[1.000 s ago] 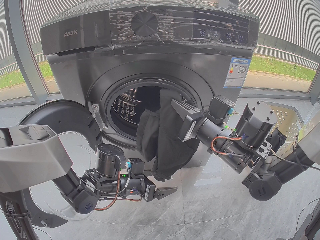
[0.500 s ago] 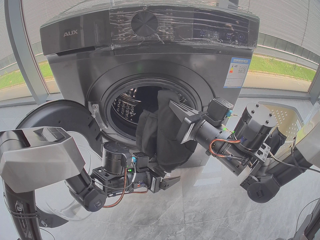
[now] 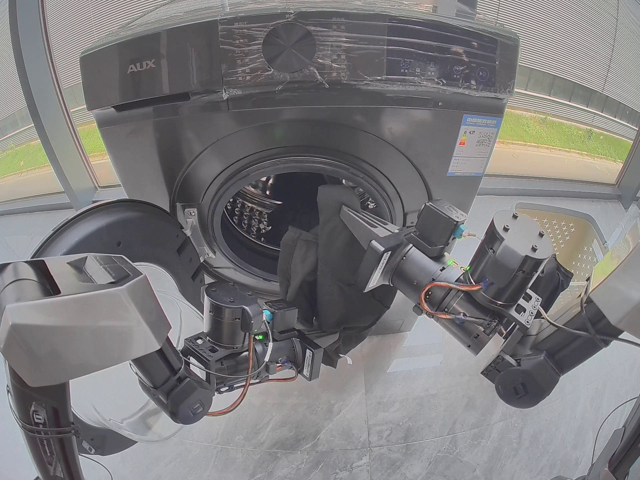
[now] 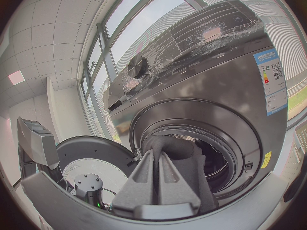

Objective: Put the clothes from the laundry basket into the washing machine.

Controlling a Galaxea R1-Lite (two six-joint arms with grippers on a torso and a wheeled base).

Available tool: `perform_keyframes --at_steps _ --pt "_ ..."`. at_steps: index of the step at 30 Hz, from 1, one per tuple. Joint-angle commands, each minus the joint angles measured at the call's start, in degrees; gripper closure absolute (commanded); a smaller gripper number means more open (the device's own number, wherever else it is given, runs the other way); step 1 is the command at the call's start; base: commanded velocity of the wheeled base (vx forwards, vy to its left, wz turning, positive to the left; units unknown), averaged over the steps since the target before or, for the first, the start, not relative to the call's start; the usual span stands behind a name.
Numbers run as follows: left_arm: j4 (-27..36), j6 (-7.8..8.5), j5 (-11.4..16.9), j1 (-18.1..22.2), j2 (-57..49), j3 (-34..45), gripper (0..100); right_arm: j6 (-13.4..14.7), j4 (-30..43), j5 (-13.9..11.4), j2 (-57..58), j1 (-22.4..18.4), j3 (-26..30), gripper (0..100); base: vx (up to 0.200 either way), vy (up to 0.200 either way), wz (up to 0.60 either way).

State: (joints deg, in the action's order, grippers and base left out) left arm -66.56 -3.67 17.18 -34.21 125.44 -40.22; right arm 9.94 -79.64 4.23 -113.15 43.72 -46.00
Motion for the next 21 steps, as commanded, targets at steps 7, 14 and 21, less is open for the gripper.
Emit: perform_keyframes --at_steps 7,14,21 --pt "-3.1 0.15 0.5 -3.9 -7.3 7.3 100 0.0 -0.2 -0.1 -1.1 -0.7 -0.1 100 0.0 0.0 0.0" --pt "-4.8 0.07 0.6 -6.7 -10.5 10.8 100 -0.1 -1.5 -0.6 -2.0 -0.7 -0.1 0 0.0 0.0 0.0" --pt "-9.2 -0.99 0.6 -6.2 -10.0 8.6 100 0.0 -1.5 -0.6 -1.9 -1.1 0.3 0 0.0 0.0 0.0"
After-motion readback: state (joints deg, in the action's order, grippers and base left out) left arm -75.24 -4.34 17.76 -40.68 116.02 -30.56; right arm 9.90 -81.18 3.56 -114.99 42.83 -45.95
